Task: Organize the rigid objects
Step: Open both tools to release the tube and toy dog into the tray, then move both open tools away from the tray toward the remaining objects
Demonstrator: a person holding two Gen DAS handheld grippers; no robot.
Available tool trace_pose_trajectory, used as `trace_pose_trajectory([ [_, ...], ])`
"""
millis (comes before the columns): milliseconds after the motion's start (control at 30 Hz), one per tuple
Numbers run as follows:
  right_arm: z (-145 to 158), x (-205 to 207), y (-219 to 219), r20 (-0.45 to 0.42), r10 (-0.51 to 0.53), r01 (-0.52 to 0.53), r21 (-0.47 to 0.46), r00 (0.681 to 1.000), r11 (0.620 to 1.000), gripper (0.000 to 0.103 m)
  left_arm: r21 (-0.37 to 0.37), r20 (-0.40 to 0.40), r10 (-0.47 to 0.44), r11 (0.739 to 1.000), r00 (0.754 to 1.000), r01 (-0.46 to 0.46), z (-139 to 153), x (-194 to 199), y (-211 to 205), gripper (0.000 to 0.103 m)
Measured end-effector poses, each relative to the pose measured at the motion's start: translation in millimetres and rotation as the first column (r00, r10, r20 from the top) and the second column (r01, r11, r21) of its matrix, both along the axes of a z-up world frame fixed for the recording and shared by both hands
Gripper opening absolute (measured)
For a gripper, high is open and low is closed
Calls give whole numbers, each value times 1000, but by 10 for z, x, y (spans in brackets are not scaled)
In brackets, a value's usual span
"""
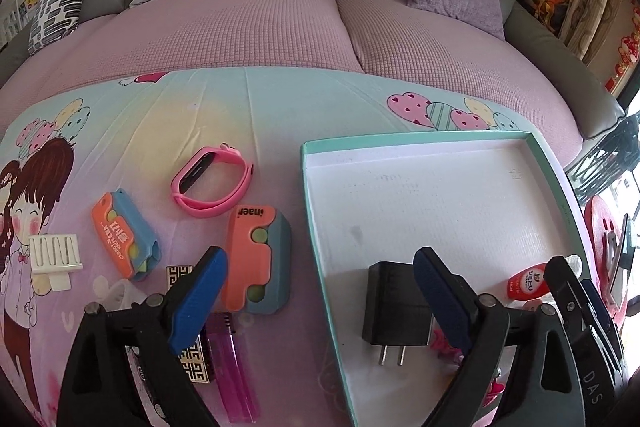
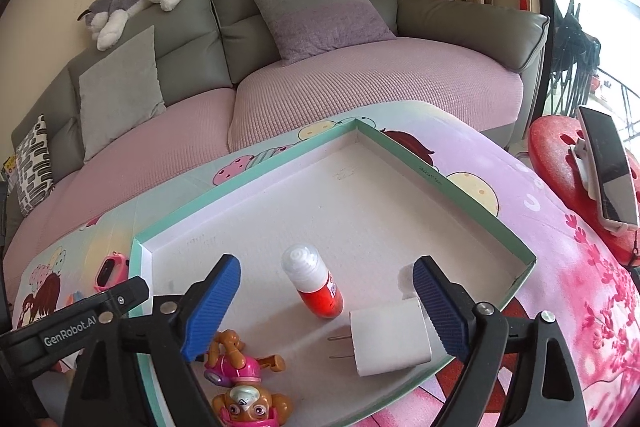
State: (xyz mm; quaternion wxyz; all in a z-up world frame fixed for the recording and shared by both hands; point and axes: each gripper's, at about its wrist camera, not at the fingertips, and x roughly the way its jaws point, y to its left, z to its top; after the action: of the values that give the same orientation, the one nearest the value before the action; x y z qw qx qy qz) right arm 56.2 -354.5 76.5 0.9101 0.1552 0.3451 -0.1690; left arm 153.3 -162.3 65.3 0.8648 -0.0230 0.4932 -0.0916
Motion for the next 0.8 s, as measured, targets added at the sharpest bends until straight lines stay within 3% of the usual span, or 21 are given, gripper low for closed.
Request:
trace_pose_trajectory([
  [200,-33,39,38,-27,8,-9,-20,1000,1000,103,-2,-22,41,999,999,-41,-55,41,149,94],
  [600,-83,94,105,-71,0,-5,-67,997,998,103,14,-28,84,996,996,-83,-106,72,312,94],
  [800,81,36,201,2,0,1,-102,1000,995,103,13,-18,98,995,995,-98,-41,61,474,94],
])
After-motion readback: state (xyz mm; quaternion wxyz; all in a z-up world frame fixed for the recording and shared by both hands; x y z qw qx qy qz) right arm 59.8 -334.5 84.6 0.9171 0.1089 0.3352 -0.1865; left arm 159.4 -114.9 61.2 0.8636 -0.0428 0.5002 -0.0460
